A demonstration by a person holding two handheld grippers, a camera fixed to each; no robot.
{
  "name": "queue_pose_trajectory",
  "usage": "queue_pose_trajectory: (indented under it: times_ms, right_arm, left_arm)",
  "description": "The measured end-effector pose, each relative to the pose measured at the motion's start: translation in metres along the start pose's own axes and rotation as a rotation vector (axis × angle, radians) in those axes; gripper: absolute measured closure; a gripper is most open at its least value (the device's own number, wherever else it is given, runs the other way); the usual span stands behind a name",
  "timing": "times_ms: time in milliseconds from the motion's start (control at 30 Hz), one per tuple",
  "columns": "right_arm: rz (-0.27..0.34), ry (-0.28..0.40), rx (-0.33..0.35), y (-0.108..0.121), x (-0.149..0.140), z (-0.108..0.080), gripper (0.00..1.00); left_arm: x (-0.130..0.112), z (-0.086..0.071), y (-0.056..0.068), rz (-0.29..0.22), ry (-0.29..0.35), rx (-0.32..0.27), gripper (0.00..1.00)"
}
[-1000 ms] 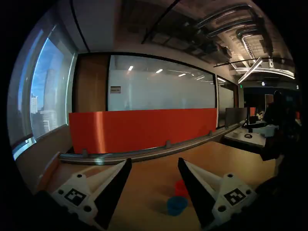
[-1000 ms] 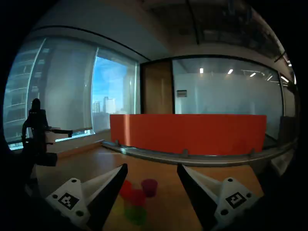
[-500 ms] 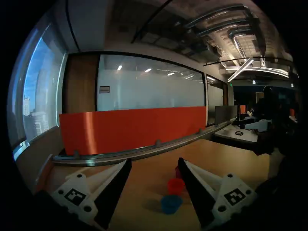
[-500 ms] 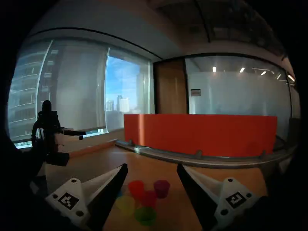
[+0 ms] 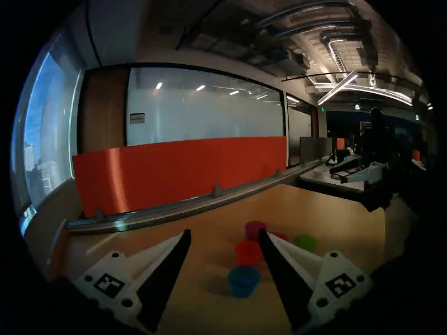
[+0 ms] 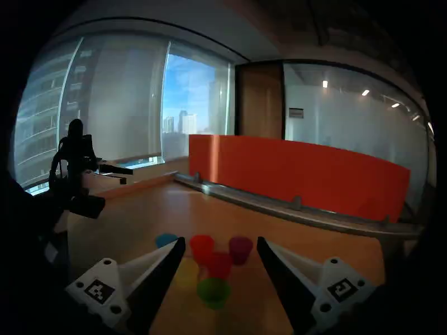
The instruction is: Pour water
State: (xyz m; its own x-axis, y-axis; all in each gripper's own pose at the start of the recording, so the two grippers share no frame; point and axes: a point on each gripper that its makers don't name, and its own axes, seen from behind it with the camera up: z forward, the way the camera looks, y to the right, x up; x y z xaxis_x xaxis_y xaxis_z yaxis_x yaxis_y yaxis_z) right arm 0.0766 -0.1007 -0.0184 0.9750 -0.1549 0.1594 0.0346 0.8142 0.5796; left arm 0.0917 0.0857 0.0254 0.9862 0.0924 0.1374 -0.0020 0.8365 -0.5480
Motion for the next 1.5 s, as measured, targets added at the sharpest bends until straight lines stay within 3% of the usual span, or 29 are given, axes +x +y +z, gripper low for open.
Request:
queue_pose_trajectory:
  times_ms: [567,967,1500]
  right_arm:
    - [-0.028,-0.114,0.009,0.001,-0.047,0.009,0.01]
    - [-0.034,-0.176,0.005,0.004,-0.087,0.015,0.01]
    - [-0.005,-0.228,0.014,0.002,-0.133,0.015,0.01]
  left_arm:
    - [-0.056,0.021,0.013,0.0,-0.114,-0.085,0.11]
    - [-0.106,0.039,0.034,0.005,-0.199,-0.146,0.11]
    - [-0.164,0.049,0.04,-0.023,-0.308,-0.162,0.11]
